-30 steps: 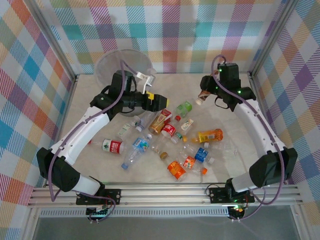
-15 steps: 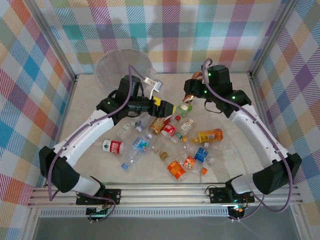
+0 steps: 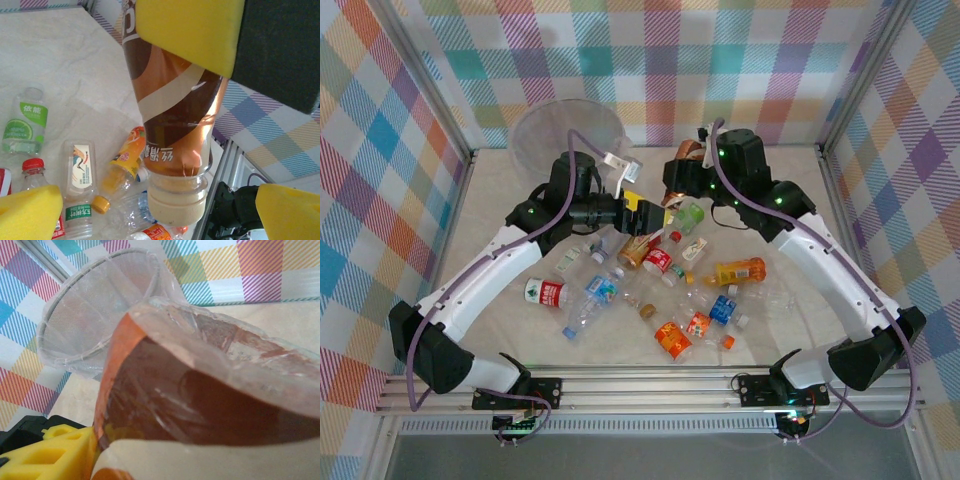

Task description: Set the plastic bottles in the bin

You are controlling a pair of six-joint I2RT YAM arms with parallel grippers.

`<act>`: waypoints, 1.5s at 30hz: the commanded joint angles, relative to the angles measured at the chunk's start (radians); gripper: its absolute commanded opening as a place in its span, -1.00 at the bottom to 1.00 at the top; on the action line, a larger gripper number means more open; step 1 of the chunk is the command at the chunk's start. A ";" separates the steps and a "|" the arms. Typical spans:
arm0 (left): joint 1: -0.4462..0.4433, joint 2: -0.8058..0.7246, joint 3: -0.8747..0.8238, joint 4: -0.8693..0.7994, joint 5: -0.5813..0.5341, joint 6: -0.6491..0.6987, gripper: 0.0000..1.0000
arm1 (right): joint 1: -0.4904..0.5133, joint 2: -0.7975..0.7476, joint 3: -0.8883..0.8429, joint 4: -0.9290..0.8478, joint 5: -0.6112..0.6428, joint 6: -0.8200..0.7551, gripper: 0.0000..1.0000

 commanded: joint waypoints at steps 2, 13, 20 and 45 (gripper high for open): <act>-0.012 -0.006 -0.020 0.087 0.076 -0.039 0.88 | 0.016 -0.014 0.023 0.036 0.007 0.020 0.24; -0.033 0.013 -0.005 0.072 0.104 -0.031 0.59 | 0.032 -0.031 -0.009 0.069 0.023 0.043 0.24; -0.034 0.014 -0.005 0.072 0.107 -0.027 0.42 | 0.033 -0.028 -0.025 0.083 0.011 0.052 0.24; -0.035 0.035 0.012 0.038 0.107 -0.027 0.35 | 0.033 -0.033 -0.078 0.127 -0.019 0.084 0.24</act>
